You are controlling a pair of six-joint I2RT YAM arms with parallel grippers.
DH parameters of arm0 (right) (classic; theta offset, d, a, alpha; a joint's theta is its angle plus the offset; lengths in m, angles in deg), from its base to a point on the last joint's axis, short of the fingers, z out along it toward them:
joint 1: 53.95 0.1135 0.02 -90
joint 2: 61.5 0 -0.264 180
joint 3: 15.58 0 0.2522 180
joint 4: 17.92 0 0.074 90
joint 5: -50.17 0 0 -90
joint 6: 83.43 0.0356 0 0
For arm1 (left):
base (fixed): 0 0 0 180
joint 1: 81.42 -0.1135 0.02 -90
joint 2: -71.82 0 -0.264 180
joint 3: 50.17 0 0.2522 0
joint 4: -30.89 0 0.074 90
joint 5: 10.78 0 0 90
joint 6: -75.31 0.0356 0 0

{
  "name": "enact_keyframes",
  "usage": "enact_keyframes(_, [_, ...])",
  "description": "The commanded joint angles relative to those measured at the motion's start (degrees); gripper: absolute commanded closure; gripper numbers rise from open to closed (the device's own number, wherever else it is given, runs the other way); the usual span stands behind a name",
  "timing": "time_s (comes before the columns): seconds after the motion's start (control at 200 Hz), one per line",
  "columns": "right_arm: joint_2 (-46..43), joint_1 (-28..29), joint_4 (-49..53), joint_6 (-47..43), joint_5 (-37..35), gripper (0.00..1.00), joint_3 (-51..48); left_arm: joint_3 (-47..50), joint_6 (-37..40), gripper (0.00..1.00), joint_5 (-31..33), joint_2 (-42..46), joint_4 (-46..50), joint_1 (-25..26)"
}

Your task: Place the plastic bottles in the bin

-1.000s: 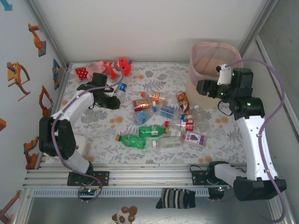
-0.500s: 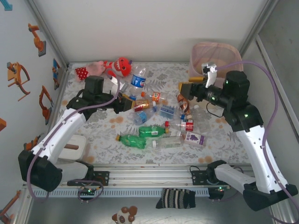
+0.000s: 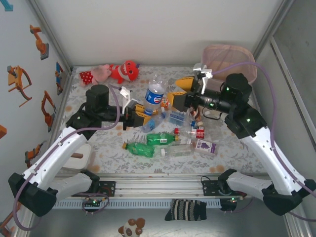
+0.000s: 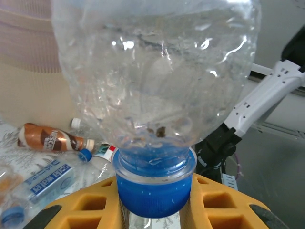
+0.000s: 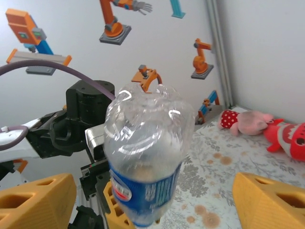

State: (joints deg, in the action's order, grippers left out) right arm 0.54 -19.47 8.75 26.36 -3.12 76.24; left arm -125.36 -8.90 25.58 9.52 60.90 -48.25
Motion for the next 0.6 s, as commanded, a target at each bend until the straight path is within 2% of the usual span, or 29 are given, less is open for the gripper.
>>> enact_keyframes(0.0, [1.33,1.75,-6.09,0.40,1.96,0.14,2.57,0.08,1.85,0.87,-2.63,0.97,-1.67,0.82])
enact_keyframes(0.185, [4.75,2.79,-12.33,5.12,3.95,0.13,3.36,-0.33,1.43,0.87,-3.18,0.52,-1.67,1.37])
enact_keyframes(0.3, [6.83,3.55,-12.57,5.70,3.72,0.13,4.44,-0.53,1.36,0.87,-3.15,0.37,-1.91,1.74])
enact_keyframes(0.596, [9.19,4.37,-11.82,6.18,3.08,0.27,5.43,-0.65,0.58,0.87,-1.79,-0.27,-2.11,1.97])
